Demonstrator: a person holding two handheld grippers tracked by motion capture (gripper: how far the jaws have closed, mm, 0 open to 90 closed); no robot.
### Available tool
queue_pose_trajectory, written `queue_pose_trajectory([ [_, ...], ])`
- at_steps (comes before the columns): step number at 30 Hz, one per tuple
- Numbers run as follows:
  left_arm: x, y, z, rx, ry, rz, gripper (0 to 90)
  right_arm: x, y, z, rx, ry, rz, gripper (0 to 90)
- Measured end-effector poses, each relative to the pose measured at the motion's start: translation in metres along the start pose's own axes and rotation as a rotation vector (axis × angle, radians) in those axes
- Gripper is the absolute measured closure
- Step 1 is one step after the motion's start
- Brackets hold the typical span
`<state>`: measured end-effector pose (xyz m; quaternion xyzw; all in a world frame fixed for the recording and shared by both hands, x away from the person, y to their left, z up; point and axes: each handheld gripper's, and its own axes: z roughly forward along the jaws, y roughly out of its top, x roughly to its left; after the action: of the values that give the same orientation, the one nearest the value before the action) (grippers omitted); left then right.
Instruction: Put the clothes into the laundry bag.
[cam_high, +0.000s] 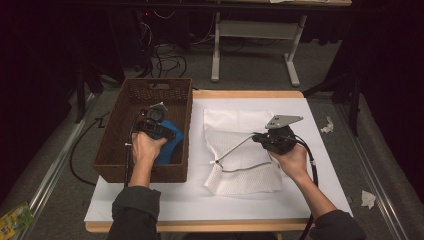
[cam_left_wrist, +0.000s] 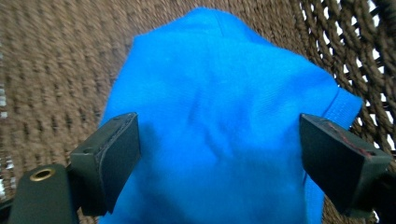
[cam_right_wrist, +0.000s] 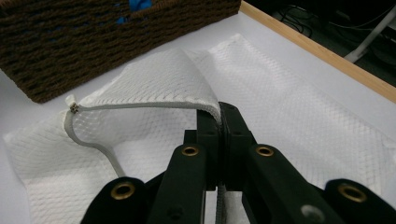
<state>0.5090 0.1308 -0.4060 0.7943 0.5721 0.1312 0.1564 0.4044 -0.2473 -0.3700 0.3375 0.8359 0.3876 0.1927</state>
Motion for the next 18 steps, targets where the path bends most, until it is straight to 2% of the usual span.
queue_pose_trajectory([
  [3,0.001,0.002,0.002,0.019,-0.015,-0.002,14.8,-0.003,-0.001,-0.002,0.009,-0.006,0.004,89.1],
  [5,0.003,0.001,0.005,0.054,-0.023,-0.011,15.0,-0.003,-0.002,-0.002,0.004,-0.005,0.012,89.1],
  [7,0.006,0.000,0.009,0.078,-0.028,-0.028,14.8,-0.004,-0.002,-0.001,0.007,-0.010,0.017,89.1],
  [10,0.011,-0.001,0.011,0.082,-0.036,-0.063,13.3,-0.005,-0.004,0.003,0.003,-0.006,0.017,89.1],
  [15,0.014,-0.003,0.019,0.111,-0.020,-0.092,6.4,-0.002,-0.004,0.003,0.002,-0.014,0.019,89.1],
  [18,0.017,-0.003,0.023,0.129,-0.031,-0.112,2.3,-0.003,-0.004,0.001,-0.012,-0.015,0.017,89.1],
])
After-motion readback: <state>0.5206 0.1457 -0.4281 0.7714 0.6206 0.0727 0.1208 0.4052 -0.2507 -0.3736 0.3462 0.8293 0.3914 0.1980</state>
